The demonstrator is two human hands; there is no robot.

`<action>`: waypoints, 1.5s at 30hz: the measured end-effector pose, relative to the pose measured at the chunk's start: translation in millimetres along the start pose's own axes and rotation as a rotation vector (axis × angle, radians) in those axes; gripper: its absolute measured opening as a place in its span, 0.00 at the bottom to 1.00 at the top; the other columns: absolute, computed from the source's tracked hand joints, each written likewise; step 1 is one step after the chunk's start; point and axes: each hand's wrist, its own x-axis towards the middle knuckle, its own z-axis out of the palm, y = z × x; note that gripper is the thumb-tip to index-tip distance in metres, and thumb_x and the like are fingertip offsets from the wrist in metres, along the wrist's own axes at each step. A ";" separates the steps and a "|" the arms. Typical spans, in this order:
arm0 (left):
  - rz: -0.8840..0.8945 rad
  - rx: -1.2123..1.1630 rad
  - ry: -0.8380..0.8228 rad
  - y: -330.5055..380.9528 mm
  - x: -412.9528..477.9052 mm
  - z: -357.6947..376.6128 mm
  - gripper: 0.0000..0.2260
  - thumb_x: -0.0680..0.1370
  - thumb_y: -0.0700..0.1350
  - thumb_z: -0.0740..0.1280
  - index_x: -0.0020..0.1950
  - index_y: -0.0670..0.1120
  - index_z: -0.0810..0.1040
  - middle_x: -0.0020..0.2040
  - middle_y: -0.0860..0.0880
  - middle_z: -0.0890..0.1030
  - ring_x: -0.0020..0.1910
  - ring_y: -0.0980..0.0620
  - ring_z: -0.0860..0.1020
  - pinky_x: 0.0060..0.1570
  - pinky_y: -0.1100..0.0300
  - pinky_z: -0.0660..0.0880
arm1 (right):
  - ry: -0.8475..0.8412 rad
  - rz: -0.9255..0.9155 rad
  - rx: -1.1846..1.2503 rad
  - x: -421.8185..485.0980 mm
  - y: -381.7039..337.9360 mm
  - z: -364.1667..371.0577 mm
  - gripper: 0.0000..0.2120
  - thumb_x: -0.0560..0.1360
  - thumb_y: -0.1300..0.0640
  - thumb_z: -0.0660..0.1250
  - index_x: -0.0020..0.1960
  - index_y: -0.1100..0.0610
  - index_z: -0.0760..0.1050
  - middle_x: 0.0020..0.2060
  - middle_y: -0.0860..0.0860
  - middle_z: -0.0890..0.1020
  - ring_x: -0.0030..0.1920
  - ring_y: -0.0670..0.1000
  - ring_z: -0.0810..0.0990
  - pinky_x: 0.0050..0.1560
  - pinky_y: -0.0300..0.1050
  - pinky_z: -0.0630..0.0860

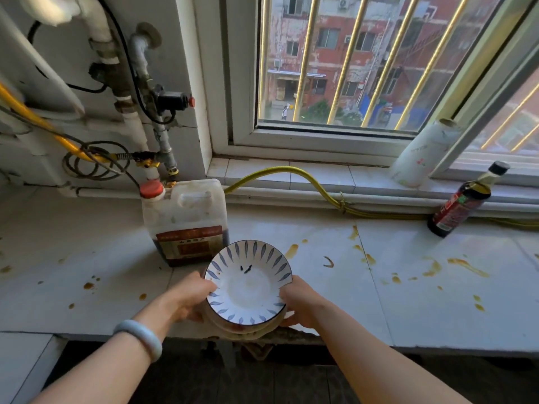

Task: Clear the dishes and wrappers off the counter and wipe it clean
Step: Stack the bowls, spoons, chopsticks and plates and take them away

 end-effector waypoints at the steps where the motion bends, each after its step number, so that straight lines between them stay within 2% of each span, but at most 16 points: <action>1: 0.007 0.033 0.011 2.3 -2.8 3.5 0.22 0.77 0.41 0.65 0.70 0.43 0.64 0.51 0.42 0.83 0.48 0.43 0.82 0.45 0.43 0.81 | 0.015 0.007 0.001 0.5 1.7 -0.3 0.18 0.78 0.60 0.50 0.60 0.50 0.74 0.51 0.54 0.82 0.48 0.56 0.81 0.41 0.49 0.83; 4: 0.024 0.045 0.031 7.3 -10.0 10.1 0.25 0.78 0.37 0.63 0.73 0.42 0.60 0.52 0.41 0.80 0.48 0.44 0.82 0.37 0.49 0.81 | 0.049 0.022 0.000 1.5 8.3 -4.2 0.18 0.79 0.59 0.49 0.62 0.51 0.73 0.53 0.53 0.81 0.50 0.55 0.81 0.43 0.50 0.83; 7: 0.037 0.058 0.035 13.9 -20.6 21.2 0.22 0.77 0.36 0.63 0.70 0.41 0.64 0.52 0.41 0.81 0.45 0.45 0.82 0.32 0.52 0.80 | 0.059 0.015 0.016 -4.8 17.0 -19.1 0.19 0.78 0.61 0.49 0.62 0.51 0.73 0.53 0.52 0.80 0.51 0.54 0.80 0.44 0.48 0.82; 11: 0.096 0.004 0.006 32.6 -40.0 57.3 0.10 0.76 0.32 0.60 0.54 0.42 0.73 0.49 0.39 0.82 0.43 0.44 0.81 0.43 0.45 0.82 | 0.069 -0.022 0.035 -20.6 30.7 -59.0 0.21 0.76 0.63 0.49 0.59 0.50 0.75 0.51 0.53 0.82 0.48 0.55 0.81 0.40 0.47 0.83; 13: 0.126 -0.016 -0.018 44.6 -48.3 80.5 0.10 0.75 0.31 0.60 0.52 0.42 0.75 0.47 0.38 0.83 0.41 0.42 0.82 0.43 0.45 0.82 | 0.084 -0.040 0.037 -28.9 38.8 -85.9 0.22 0.75 0.64 0.49 0.58 0.51 0.76 0.50 0.54 0.83 0.46 0.56 0.82 0.39 0.49 0.83; 19: 0.185 -0.023 -0.083 80.3 -74.7 174.8 0.12 0.74 0.31 0.60 0.56 0.36 0.77 0.45 0.38 0.83 0.36 0.44 0.82 0.34 0.50 0.81 | 0.138 -0.076 0.063 -65.6 77.0 -187.1 0.21 0.73 0.65 0.50 0.57 0.52 0.76 0.48 0.56 0.84 0.39 0.54 0.82 0.34 0.46 0.82; 23: 0.217 0.008 -0.150 103.7 -93.2 252.6 0.12 0.74 0.31 0.61 0.55 0.37 0.77 0.44 0.38 0.83 0.34 0.45 0.82 0.37 0.49 0.81 | 0.206 -0.058 0.058 -81.6 115.3 -265.3 0.21 0.72 0.66 0.51 0.56 0.58 0.78 0.44 0.61 0.83 0.35 0.54 0.78 0.32 0.44 0.77; 25: 0.233 0.024 -0.182 113.5 -101.4 290.4 0.11 0.74 0.31 0.61 0.54 0.36 0.77 0.43 0.39 0.83 0.35 0.45 0.82 0.38 0.49 0.81 | 0.247 -0.047 0.068 -89.0 136.2 -300.1 0.22 0.70 0.66 0.51 0.57 0.62 0.77 0.42 0.62 0.81 0.36 0.55 0.77 0.34 0.46 0.77; 27: 0.249 0.043 -0.218 121.9 -109.5 326.1 0.11 0.74 0.31 0.61 0.54 0.36 0.77 0.45 0.37 0.83 0.37 0.44 0.82 0.39 0.49 0.81 | 0.273 -0.027 0.127 -102.0 152.8 -329.6 0.21 0.71 0.66 0.51 0.56 0.58 0.78 0.45 0.60 0.83 0.40 0.56 0.81 0.37 0.50 0.82; 30: 0.264 0.055 -0.281 133.5 -121.3 384.0 0.11 0.74 0.31 0.62 0.55 0.35 0.77 0.48 0.36 0.83 0.40 0.42 0.83 0.38 0.50 0.82 | 0.332 -0.044 0.212 -124.1 181.1 -377.1 0.20 0.73 0.67 0.53 0.54 0.55 0.80 0.46 0.56 0.85 0.46 0.58 0.83 0.39 0.52 0.83; 33: 0.266 0.050 -0.334 144.1 -131.2 430.7 0.11 0.73 0.31 0.62 0.54 0.34 0.77 0.48 0.35 0.82 0.41 0.41 0.83 0.39 0.48 0.82 | 0.395 -0.051 0.256 -134.3 205.8 -418.8 0.18 0.74 0.65 0.55 0.56 0.55 0.79 0.47 0.56 0.85 0.46 0.58 0.84 0.41 0.53 0.83; 38: 0.272 0.081 -0.427 169.1 -139.2 494.3 0.11 0.72 0.32 0.63 0.54 0.35 0.77 0.50 0.35 0.83 0.48 0.38 0.83 0.45 0.43 0.82 | 0.467 0.024 0.335 -149.1 236.8 -476.4 0.17 0.74 0.60 0.56 0.59 0.51 0.76 0.50 0.53 0.84 0.48 0.56 0.83 0.40 0.57 0.83; 43: 0.291 0.126 -0.513 202.1 -136.7 541.8 0.12 0.73 0.34 0.64 0.55 0.37 0.79 0.52 0.37 0.83 0.49 0.39 0.83 0.46 0.43 0.82 | 0.537 0.051 0.396 -153.9 255.3 -523.3 0.19 0.71 0.61 0.55 0.57 0.51 0.77 0.50 0.51 0.84 0.50 0.56 0.82 0.46 0.57 0.83; 45: 0.305 0.136 -0.542 216.6 -133.0 560.4 0.12 0.73 0.34 0.65 0.56 0.37 0.79 0.51 0.38 0.84 0.47 0.41 0.84 0.46 0.44 0.82 | 0.572 0.072 0.426 -154.4 257.7 -541.4 0.19 0.72 0.63 0.54 0.58 0.52 0.76 0.50 0.53 0.84 0.50 0.56 0.82 0.46 0.54 0.83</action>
